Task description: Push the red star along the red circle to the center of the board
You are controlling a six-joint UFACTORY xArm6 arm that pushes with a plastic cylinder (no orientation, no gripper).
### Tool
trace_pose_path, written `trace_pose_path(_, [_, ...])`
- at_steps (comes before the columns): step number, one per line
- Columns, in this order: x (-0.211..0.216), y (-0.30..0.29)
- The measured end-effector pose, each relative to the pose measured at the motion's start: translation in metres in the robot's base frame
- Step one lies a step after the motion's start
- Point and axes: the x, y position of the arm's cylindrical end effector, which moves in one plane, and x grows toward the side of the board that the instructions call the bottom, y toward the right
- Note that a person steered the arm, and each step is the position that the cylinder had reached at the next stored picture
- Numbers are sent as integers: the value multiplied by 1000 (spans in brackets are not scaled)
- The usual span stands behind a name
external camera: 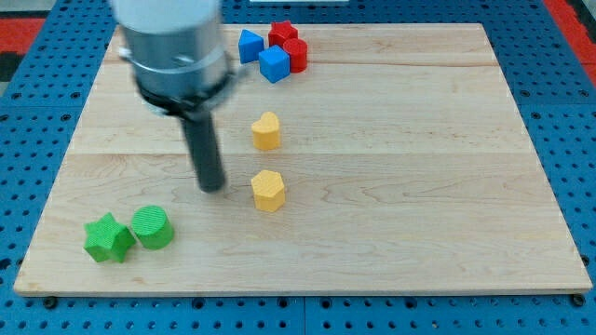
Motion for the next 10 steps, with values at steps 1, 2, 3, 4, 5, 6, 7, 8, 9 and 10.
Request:
trace_pose_path(1, [-98,-25])
trace_pose_path(2, [-190,-11])
trace_pose_path(3, [-261,-20])
trace_pose_path(4, [-284,-6])
trace_pose_path(5, [-285,1])
trace_pose_path(6, [-284,30])
trace_pose_path(7, [-285,41])
trace_pose_path(8, [-284,86])
trace_pose_path(9, [-284,137])
trace_pose_path(10, [-280,139])
